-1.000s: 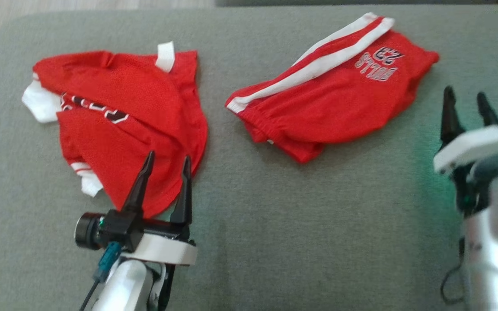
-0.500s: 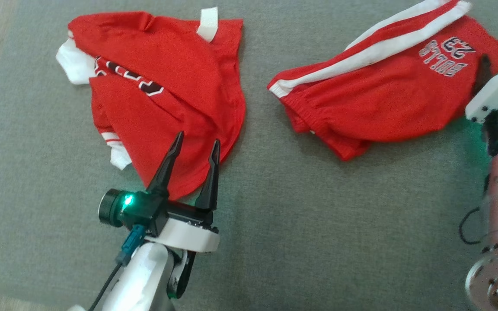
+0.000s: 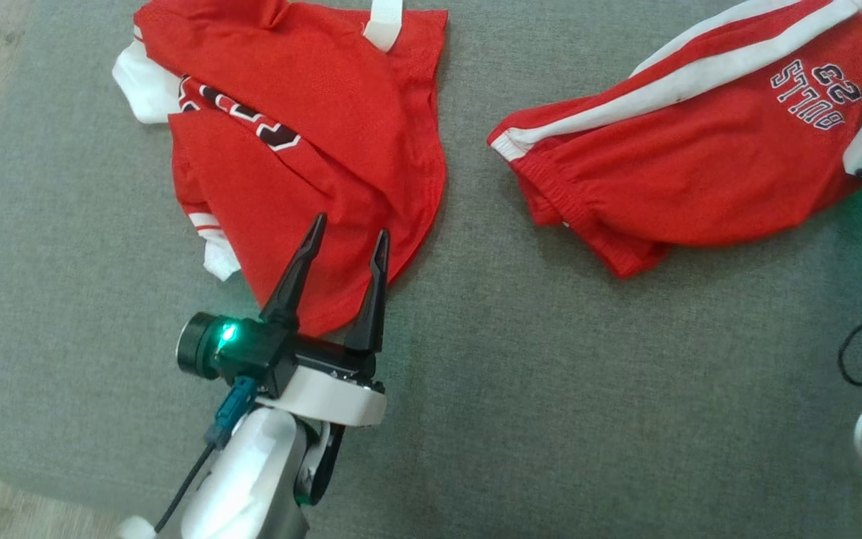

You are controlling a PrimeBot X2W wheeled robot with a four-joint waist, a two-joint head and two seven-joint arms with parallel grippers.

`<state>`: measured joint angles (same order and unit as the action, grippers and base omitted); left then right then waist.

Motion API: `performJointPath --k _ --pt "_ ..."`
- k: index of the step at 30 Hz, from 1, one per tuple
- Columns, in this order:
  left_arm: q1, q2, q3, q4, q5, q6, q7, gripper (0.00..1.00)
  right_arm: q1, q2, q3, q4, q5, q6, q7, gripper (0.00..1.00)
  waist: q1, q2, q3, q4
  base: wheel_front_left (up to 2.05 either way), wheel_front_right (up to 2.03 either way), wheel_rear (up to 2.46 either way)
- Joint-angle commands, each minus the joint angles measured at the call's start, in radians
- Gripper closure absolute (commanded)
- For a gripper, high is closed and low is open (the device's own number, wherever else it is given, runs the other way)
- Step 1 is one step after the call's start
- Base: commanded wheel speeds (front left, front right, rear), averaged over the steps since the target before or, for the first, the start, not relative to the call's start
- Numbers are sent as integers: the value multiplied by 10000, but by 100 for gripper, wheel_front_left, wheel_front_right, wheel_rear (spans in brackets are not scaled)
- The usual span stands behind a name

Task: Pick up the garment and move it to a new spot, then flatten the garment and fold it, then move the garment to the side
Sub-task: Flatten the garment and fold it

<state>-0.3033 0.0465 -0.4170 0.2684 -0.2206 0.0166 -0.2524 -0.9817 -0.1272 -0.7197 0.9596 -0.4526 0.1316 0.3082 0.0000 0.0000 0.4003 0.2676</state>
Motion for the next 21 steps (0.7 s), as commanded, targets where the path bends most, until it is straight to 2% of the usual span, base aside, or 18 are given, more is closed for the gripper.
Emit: performJointPath --k 1,2,11,21 --pt "-219 40 262 -285 -34 15 -93 0 -116 45 233 163 8 -9 136 86 0 0 -3 -21 0 0 0" --pt "-220 39 251 -290 -34 51 -93 0 -171 -149 384 370 -28 -9 -12 100 0 0 -13 -63 0 0 0" --pt "-110 38 288 -270 29 197 -93 0 -253 -498 657 1044 585 -9 -1218 100 0 0 -420 -508 0 0 0" --pt "356 38 495 -148 175 234 -93 0 784 -572 581 1278 2119 -9 -2305 100 0 0 -1432 -1217 0 0 0"
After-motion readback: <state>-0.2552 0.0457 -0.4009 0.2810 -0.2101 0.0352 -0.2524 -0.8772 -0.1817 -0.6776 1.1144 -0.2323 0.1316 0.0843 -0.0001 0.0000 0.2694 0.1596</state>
